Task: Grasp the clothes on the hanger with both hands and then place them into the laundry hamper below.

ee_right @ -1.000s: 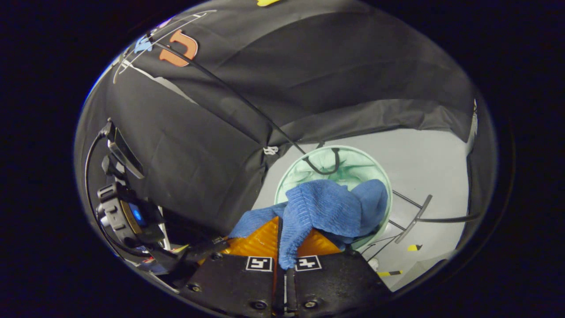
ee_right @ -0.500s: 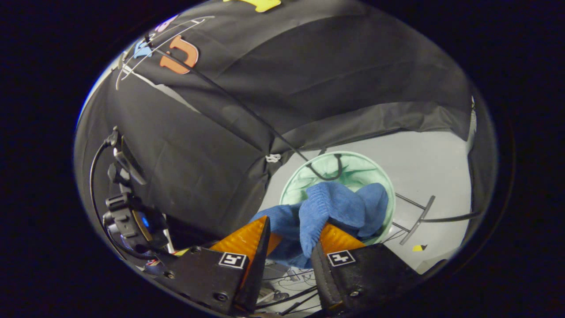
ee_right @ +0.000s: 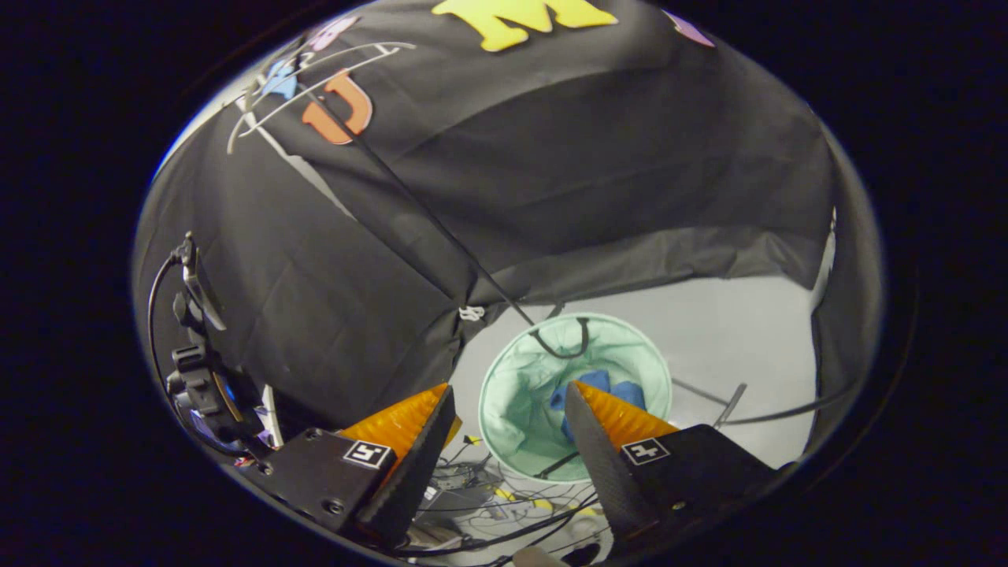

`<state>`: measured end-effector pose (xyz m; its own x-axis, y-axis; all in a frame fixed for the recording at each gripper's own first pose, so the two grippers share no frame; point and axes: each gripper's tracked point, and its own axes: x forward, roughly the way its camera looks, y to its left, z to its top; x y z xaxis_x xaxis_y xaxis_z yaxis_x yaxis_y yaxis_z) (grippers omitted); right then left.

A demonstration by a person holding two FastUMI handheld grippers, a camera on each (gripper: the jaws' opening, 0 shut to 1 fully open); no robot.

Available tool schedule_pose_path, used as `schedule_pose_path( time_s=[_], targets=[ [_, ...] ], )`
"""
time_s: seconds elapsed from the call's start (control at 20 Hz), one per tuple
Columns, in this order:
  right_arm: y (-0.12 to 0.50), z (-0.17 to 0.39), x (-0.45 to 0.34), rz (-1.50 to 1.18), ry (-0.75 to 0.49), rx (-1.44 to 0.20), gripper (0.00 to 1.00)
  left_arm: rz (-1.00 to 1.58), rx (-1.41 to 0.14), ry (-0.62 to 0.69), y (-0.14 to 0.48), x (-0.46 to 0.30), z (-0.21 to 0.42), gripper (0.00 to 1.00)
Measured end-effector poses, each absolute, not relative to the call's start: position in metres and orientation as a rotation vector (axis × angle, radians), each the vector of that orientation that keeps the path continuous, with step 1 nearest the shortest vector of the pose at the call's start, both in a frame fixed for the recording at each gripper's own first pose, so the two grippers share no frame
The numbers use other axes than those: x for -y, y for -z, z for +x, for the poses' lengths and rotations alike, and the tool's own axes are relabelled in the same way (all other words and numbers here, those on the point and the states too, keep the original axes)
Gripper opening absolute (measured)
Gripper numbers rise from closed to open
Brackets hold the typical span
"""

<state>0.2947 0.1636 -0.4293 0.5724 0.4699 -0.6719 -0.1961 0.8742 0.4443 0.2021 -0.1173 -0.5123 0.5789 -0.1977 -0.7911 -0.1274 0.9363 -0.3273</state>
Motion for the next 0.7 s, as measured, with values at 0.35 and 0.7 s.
schedule_pose_path(
  time_s=[0.35,0.7],
  targets=[
    [0.308,0.257,-0.152,0.284,-0.421,-0.64,0.95,-0.345,-0.716,0.027,0.375,0.074,0.191,0.97],
    [0.171,0.161,-0.151,0.216,-0.5,-0.369,0.98,-0.178,-0.438,0.027,0.22,0.021,0.124,0.97]
  ],
)
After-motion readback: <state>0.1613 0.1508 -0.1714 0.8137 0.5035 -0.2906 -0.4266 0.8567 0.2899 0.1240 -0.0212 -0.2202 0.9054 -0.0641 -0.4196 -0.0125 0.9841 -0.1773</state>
